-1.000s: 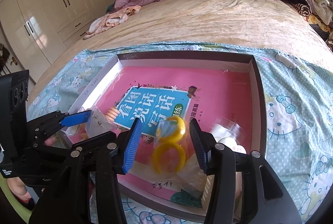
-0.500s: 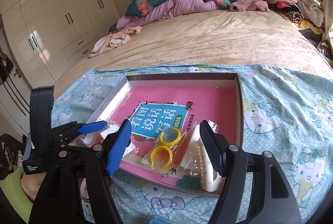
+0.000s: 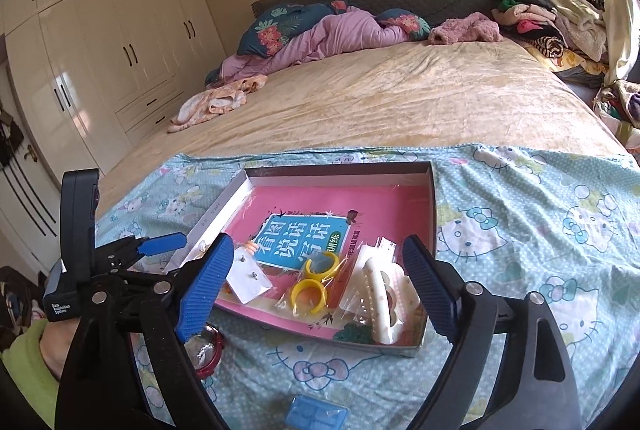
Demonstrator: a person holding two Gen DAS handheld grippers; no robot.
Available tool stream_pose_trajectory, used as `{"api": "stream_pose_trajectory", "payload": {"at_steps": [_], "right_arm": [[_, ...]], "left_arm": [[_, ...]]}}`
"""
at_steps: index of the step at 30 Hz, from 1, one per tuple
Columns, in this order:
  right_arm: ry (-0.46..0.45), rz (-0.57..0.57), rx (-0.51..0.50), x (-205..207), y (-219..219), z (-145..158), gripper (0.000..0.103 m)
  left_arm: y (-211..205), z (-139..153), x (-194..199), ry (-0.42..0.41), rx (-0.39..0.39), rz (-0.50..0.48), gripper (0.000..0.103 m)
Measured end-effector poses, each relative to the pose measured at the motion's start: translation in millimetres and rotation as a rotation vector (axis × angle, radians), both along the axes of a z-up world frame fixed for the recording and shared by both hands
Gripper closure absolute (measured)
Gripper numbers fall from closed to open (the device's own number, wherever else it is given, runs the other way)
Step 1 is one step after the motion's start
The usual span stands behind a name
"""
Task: Organize jewelry
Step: 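Open the right tool releasing the bangles while the left tool releases the earring card in the tray, then move both tools back from the tray toward the watch and bead bag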
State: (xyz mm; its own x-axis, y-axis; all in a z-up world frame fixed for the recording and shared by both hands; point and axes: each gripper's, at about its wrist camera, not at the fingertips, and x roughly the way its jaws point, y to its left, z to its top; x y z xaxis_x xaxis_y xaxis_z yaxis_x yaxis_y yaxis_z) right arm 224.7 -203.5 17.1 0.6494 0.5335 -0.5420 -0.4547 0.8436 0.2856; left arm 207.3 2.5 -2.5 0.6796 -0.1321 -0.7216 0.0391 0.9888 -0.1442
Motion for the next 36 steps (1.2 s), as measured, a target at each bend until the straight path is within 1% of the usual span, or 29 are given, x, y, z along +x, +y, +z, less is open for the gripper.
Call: {"api": "stream_pose_trajectory", "payload": {"at_steps": [3, 5, 10, 19, 26, 36], "right_arm": [[-0.01, -0.004, 0.002, -6, -3, 4, 0.015], [-0.017, -0.01, 0.004, -12, -5, 7, 0.011], [-0.026, -0.021, 0.003, -22, -10, 12, 0.008], [-0.045, -0.024, -0.008, -41, -13, 19, 0.008], [-0.045, -0.016, -0.025, -57, -15, 17, 0.008], [-0.022, -0.001, -0.045, -76, -17, 8, 0.008]], "left_arm": [[1, 6, -7, -0.014, 0.003, 0.006, 0.01], [0, 9, -11, -0.023, 0.002, 0.008, 0.01], [-1, 17, -22, -0.04, 0.006, 0.009, 0.01], [-6, 26, -43, -0.062, 0.015, -0.002, 0.01], [-6, 32, -61, -0.078, 0.022, -0.006, 0.01], [15, 33, -85, -0.08, 0.008, 0.042, 0.01]]}}
